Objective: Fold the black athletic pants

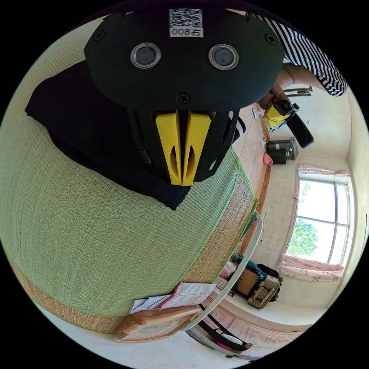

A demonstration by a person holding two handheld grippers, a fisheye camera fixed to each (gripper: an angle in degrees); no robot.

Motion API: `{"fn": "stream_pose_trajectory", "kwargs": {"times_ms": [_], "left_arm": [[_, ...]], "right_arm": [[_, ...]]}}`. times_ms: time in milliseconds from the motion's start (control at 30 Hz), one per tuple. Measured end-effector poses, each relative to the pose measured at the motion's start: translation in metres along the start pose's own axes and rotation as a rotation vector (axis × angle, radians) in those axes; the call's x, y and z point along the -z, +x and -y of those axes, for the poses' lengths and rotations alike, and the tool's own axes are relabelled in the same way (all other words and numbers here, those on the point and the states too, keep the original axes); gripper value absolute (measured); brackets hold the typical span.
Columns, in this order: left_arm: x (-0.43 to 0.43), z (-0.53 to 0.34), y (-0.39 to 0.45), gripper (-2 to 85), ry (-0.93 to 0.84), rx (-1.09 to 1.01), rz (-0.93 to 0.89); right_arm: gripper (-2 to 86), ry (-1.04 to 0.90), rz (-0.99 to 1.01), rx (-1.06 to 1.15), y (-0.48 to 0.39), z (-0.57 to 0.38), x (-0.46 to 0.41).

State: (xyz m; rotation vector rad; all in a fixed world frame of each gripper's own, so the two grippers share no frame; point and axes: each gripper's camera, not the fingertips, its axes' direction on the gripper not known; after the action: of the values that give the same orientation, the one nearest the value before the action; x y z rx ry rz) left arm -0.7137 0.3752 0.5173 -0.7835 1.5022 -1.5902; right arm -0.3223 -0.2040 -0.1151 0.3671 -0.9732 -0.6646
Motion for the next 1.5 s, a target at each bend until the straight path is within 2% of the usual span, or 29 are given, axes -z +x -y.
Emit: {"fn": "stream_pose_trajectory", "kwargs": {"times_ms": [100, 167, 367, 567, 733, 933, 1167, 1333, 1400, 1500], "left_arm": [[-0.032, 0.005, 0.001, 0.0, -0.121, 0.009, 0.108], [-0.058, 0.0, -0.004, 0.0, -0.276, 0.041, 0.238], [-0.074, -0.01, 0.01, 0.0, -0.233, 0.047, 0.177], [-0.097, -0.01, 0.036, 0.0, -0.247, 0.003, 0.217], [-0.112, -0.011, 0.052, 0.0, -0.238, 0.022, 0.192], [-0.128, -0.016, 0.082, 0.1, -0.23, 0.002, 0.163], [-0.164, -0.015, 0.104, 0.1, -0.298, -0.004, 0.241], [-0.19, -0.014, 0.121, 0.0, -0.339, -0.026, 0.275], [-0.196, -0.014, 0.127, 0.0, -0.341, -0.015, 0.277], [-0.203, -0.012, 0.148, 0.0, -0.31, -0.04, 0.31]], "right_arm": [[0.0, -0.006, -0.005, 0.012, 0.0, -0.004, 0.005], [0.0, 0.002, 0.006, 0.035, 0.0, -0.008, 0.016], [0.0, 0.088, 0.046, 0.022, 0.014, -0.016, 0.046], [0.1, -0.013, -0.001, -0.032, 0.038, -0.009, 0.033], [0.1, 0.005, 0.028, -0.012, 0.044, -0.025, 0.058], [0.1, 0.002, 0.09, 0.089, 0.048, -0.115, 0.116], [0.0, -0.075, 0.096, -0.055, 0.085, -0.259, 0.14], [0.0, -0.089, 0.089, -0.123, 0.11, -0.301, 0.14], [0.0, -0.062, 0.148, -0.168, 0.119, -0.309, 0.144], [0.0, -0.034, 0.163, -0.139, 0.117, -0.318, 0.165]]}}
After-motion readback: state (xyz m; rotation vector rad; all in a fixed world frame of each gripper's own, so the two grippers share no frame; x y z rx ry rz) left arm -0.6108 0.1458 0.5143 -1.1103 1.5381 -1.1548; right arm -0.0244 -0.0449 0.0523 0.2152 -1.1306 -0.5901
